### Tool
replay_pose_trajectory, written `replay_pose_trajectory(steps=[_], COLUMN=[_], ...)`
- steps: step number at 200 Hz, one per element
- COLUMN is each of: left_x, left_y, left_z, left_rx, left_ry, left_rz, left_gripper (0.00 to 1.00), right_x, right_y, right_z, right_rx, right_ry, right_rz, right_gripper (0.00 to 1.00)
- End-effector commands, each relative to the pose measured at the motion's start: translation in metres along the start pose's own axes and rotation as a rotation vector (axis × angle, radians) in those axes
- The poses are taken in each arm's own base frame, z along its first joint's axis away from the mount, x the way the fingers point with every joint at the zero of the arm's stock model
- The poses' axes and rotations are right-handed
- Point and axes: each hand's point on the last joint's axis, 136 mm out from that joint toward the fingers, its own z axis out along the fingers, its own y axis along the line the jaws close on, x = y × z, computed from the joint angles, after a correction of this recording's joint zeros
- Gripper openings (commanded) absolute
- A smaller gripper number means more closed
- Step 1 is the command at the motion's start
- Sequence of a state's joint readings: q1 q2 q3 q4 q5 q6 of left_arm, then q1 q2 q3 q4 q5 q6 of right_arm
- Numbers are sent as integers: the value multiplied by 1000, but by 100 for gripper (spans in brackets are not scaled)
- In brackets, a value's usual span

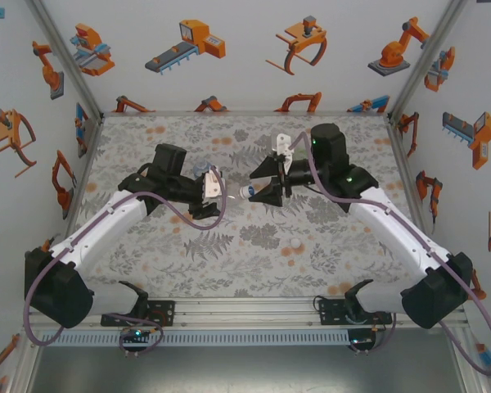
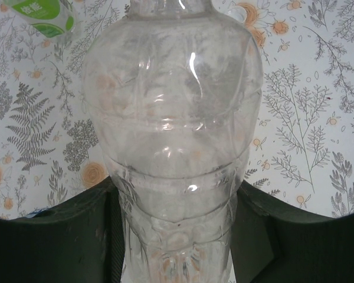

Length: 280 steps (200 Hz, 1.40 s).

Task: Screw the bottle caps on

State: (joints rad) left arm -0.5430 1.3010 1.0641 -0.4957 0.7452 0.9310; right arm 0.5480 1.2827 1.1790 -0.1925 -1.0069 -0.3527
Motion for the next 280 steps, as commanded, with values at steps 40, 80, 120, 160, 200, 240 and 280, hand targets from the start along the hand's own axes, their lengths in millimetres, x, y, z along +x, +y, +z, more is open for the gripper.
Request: replay_pose_trajectory(steps=[40,80,120,160,200,240,280], left_x=[-16,-16,-16,-15,-12,-7,-3], left_y=[-4,-4,-4,-3,1,10,16], left_z=[-8,-7,-8,-8,-8,-8,-9], left_rx=[16,19,18,16,-1,-54,-88], left_ry=[-39,-38,-36,-34,-15,16,35], left_rz=[31,31,30,28,24,18,6], left_gripper=[0,0,0,0,0,0,0], right_x=[1,3,9,10,14,57,92], right_y=[2,3,3,-3,-48,-78,-78], right_z=[3,7,10,10,11,12,8], right_rx=[-2,-30,-42,-10,211,412,535], right_ry=[-19,-22,-13,1,-18,-29,-43], right_rz=[-122,-111,-92,-39,463,1224,1642], right_gripper=[46,43,38,26,0,0,0])
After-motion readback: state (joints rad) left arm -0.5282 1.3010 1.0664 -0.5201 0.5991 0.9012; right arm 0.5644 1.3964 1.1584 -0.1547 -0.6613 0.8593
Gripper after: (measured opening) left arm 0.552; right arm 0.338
